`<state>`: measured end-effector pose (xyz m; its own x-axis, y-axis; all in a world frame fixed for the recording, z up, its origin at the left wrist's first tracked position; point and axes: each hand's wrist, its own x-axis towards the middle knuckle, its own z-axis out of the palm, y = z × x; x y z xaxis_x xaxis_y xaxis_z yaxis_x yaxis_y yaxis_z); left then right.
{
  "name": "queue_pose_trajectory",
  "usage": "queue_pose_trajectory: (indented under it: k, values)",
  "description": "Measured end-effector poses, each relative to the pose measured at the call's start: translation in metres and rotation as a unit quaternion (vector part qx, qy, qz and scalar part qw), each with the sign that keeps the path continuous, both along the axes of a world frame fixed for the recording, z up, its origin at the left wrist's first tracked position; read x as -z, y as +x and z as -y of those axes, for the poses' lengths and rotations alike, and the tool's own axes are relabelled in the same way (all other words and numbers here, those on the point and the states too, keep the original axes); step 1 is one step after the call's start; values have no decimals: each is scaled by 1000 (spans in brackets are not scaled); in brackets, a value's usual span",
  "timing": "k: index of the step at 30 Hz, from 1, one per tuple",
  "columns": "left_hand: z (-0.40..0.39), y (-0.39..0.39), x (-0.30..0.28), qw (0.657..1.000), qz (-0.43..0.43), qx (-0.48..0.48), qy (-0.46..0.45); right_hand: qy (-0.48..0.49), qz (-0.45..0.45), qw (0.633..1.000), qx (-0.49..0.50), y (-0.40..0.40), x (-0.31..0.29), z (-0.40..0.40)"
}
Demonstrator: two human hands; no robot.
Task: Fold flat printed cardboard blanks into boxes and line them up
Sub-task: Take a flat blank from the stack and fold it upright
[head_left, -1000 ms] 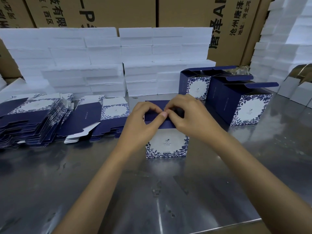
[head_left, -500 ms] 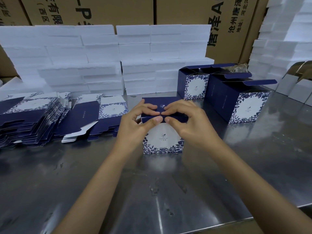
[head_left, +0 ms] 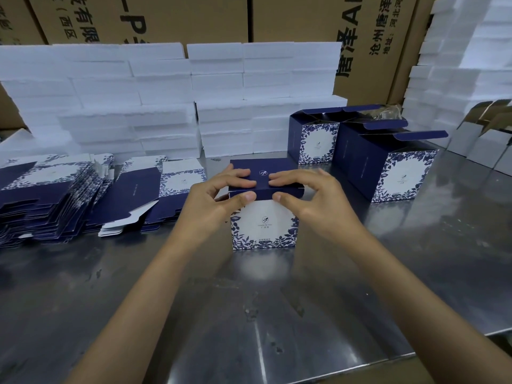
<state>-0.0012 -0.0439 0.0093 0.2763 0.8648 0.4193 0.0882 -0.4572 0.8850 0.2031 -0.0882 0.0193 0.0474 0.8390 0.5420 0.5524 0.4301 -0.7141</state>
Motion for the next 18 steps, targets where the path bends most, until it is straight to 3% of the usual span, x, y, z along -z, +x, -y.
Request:
queue_pose_trajectory:
  k: [5, 8, 10, 13, 18]
  values:
    - [6, 0, 5, 1000, -8, -7, 0, 51, 63, 995, 56, -3, 8, 2]
    - [9, 11, 6, 1000, -6, -18, -5, 140, 206, 958, 144, -7, 14, 1]
    - [8, 25, 5, 999, -18, -28, 2, 181, 255, 930, 193, -10, 19, 0]
    - [0, 54, 5, 998, -45, -41, 28, 196, 254, 915, 246, -6, 30, -4]
    - [-27, 107, 6, 992, -84, -63, 66, 129, 263, 906, 306, 23, 48, -23]
